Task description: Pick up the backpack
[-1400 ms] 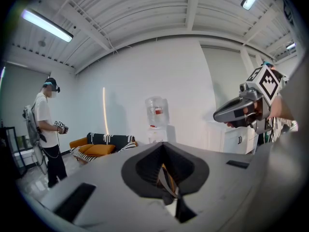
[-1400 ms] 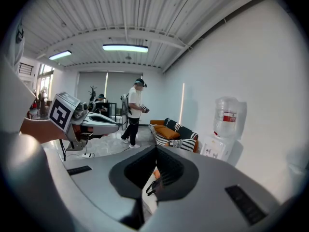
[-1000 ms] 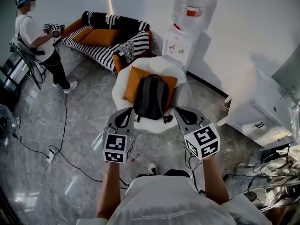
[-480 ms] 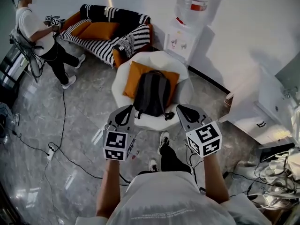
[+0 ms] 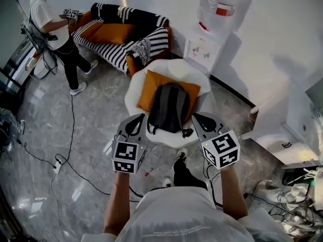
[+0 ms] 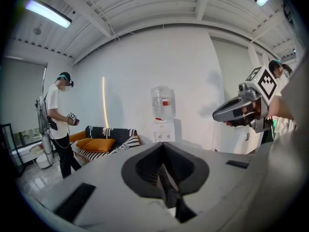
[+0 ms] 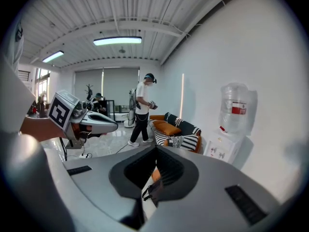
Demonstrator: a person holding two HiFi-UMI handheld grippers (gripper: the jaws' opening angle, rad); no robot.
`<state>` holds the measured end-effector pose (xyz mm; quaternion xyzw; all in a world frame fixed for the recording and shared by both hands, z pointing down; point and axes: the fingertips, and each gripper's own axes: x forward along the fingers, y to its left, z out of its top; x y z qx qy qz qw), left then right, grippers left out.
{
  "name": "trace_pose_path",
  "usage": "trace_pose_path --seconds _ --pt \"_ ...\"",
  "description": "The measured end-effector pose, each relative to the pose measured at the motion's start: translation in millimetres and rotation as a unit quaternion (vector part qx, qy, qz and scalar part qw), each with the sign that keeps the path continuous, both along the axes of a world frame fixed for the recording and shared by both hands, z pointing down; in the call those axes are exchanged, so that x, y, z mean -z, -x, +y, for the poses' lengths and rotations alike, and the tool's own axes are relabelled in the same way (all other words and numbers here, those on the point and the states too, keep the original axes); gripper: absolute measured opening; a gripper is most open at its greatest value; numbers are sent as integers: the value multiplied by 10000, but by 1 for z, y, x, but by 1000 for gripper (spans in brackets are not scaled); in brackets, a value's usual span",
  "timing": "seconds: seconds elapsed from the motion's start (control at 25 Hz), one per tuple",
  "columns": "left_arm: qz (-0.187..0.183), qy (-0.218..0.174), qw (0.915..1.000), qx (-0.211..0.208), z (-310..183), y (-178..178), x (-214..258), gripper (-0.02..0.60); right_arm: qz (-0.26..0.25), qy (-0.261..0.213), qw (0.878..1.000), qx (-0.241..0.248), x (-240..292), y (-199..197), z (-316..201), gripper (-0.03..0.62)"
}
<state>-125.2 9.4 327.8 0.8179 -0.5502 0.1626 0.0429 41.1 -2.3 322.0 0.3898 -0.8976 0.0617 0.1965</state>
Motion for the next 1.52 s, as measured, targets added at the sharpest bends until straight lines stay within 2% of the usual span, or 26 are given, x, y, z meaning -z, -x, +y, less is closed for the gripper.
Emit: trace_pose_path --seconds 0.44,0.72,1.0,1.16,1.32,1.52 --pt "20 299 9995 92 -90 -5 -17 23 57 268 9996 68 -15 -7 -86 3" --pt "29 221 9996 179 -148 -7 -8 23 27 248 9996 112 -10 -14 -137 3" --pt "-23 234 9995 200 -185 0 -3 23 48 213 9997 133 -1 -9 -167 3" --pt "-10 306 9995 -43 -201 11 -11 23 56 283 9995 -107 -8 -1 -180 3" --pt "90 316 9979 -552 -222 11 -17 25 120 305 9986 -410 -17 5 -196 3" --pt "45 553 9941 -934 -235 16 -39 25 25 451 9953 -858 -35 13 -205 3"
